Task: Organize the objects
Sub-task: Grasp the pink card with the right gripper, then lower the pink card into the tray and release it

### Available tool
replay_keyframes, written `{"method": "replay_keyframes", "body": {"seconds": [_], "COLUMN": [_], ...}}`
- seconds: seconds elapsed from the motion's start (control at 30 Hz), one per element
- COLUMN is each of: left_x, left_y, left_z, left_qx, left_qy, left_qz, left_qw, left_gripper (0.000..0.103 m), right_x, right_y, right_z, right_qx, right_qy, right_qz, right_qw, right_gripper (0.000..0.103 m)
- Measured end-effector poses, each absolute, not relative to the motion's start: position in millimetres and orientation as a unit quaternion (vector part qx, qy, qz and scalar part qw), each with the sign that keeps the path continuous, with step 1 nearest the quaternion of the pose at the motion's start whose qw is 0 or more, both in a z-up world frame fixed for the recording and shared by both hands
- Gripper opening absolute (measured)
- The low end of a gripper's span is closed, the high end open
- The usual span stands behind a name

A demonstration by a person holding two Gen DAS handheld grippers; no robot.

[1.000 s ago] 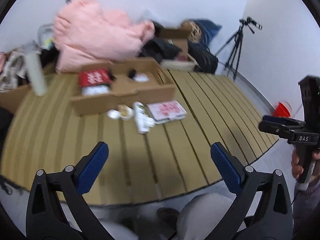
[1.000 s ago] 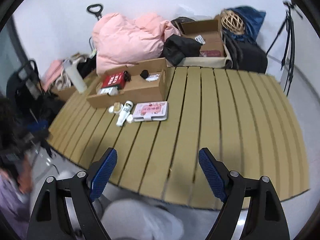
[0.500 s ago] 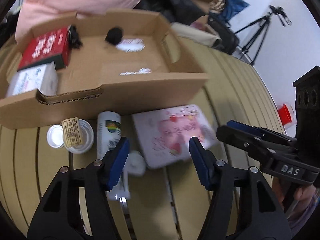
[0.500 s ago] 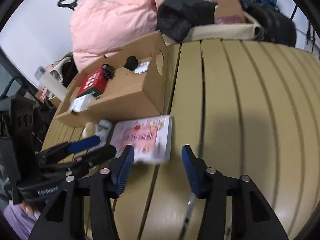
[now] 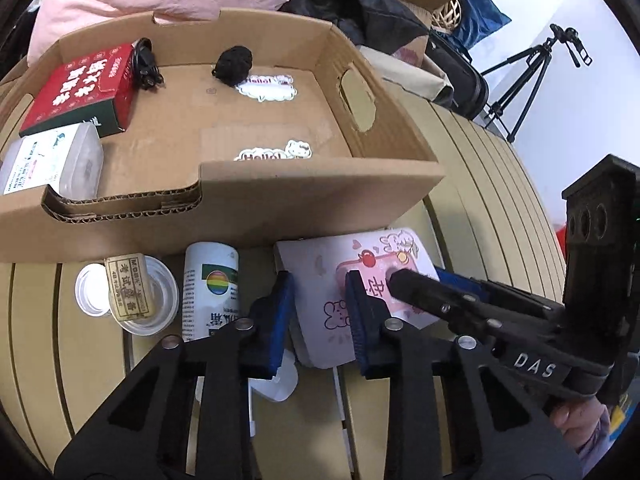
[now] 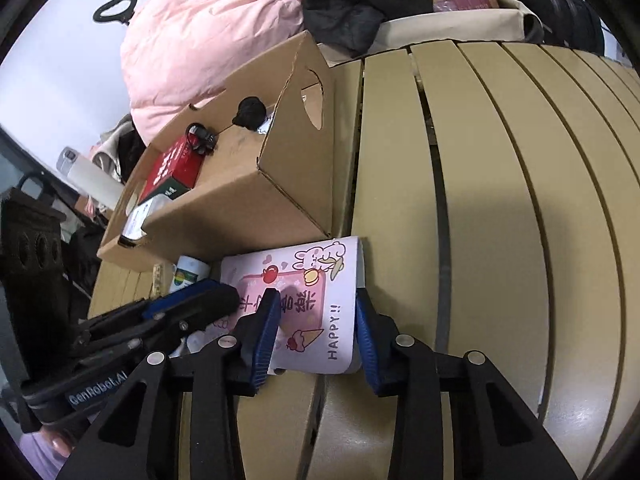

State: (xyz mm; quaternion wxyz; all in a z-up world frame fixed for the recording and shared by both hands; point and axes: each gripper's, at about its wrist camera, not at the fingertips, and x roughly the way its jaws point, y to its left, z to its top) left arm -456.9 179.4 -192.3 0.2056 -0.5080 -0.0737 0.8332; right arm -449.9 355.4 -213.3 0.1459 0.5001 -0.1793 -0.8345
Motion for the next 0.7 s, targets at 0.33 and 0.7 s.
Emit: {"method": "replay_keyframes", "body": {"seconds": [0.33, 0.7], "left_x": [-411.5, -375.4], "left_y": [175.5, 123.2], "left_z": [-116.1, -42.4], "left_qx": [-0.454, -0.419], "left_qy": [-0.079, -0.093], "left_qz": [0.855, 0.872], "left_qw": [0.237, 0.236], "left_gripper": [0.023, 0.023], "right_x": [-407.4, -362.9], "right_y": [353.9, 312.8], "right_z": [-140.1, -45.1], "right_qx": [0.467, 0.41], "right_qy": [-0.162, -0.159], "right_qz": [-0.859, -0.882], "right_qw": [0.133, 0.17], "right_gripper": [0.034, 0.029]}}
